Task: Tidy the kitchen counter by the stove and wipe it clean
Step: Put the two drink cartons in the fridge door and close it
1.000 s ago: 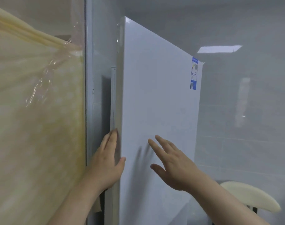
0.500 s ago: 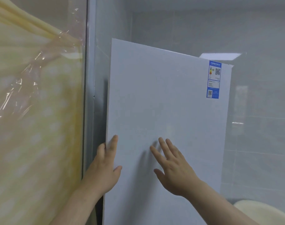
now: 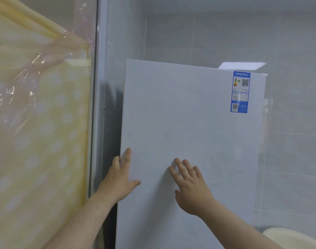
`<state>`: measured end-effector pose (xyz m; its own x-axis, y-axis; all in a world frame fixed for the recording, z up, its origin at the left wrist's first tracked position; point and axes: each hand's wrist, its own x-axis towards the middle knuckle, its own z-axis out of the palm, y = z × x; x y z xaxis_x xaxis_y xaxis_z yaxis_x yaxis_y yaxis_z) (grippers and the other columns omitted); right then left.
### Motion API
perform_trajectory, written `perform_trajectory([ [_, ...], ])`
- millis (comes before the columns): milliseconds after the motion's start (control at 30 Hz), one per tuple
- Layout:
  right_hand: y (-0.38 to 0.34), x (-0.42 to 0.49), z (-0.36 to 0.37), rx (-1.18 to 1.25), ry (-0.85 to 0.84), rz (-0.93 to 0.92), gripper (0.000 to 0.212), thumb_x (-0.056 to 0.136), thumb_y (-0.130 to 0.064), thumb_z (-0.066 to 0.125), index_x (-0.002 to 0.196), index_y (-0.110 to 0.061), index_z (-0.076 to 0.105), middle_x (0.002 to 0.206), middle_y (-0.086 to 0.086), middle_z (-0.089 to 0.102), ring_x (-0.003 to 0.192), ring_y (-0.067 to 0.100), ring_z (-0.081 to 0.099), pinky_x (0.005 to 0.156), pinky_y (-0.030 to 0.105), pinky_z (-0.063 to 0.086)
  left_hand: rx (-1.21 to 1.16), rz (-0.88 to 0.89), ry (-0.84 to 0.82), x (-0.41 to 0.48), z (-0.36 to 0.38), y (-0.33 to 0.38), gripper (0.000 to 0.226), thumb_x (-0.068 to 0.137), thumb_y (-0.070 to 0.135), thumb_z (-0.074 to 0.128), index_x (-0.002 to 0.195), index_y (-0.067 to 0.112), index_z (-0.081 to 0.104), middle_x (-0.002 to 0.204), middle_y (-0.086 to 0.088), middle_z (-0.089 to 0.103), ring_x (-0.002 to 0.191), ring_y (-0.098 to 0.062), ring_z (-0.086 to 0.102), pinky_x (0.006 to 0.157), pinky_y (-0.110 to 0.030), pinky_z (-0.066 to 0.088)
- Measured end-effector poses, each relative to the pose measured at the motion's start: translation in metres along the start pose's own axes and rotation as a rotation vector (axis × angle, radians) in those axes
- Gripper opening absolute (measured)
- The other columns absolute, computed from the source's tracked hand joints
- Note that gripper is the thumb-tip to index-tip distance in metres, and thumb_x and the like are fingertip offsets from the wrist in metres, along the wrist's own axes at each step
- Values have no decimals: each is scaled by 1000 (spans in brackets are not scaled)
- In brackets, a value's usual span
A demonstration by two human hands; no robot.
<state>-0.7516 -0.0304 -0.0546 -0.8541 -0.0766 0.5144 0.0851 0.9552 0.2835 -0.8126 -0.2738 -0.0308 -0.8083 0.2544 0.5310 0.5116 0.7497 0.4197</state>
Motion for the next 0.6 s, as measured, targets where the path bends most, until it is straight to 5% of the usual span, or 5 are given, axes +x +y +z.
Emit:
perform_trajectory([
  [100,-1,7,5,-29,8,-2,84,56,-41,72,135,-21,52,148,10,47,129,33,52,105,52,42,14,-6,-3,12,7,-5,113,84,46,68,144,41,-28,156,-5,-2,138,-26,33,106,-35,39],
  [200,-1,12,8,-23,-13,2,84,57,-38,70,136,-21,50,150,8,43,132,33,50,103,51,25,72,16,30,21,15,-10,112,85,45,68,147,35,-25,156,-3,-31,146,-27,22,110,-35,35],
  [300,-4,16,12,-38,7,21,81,58,-39,69,135,-20,51,149,9,43,131,36,50,104,51,24,196,92,77,30,24,-21,109,87,50,63,150,25,-22,148,-2,-46,149,-27,-1,116,-33,23],
  [400,-5,20,15,-45,20,48,82,57,-40,72,134,-20,52,148,10,46,129,39,51,106,54,40,316,169,97,41,32,-31,109,90,54,55,143,17,-32,145,0,-48,139,-21,-38,115,-30,-10],
  [600,-2,26,24,-35,5,70,79,63,-42,67,138,-21,50,152,8,40,134,38,46,106,55,39,347,200,132,52,39,-40,108,88,54,57,142,17,-29,153,0,-33,141,-16,-30,115,-32,-11],
])
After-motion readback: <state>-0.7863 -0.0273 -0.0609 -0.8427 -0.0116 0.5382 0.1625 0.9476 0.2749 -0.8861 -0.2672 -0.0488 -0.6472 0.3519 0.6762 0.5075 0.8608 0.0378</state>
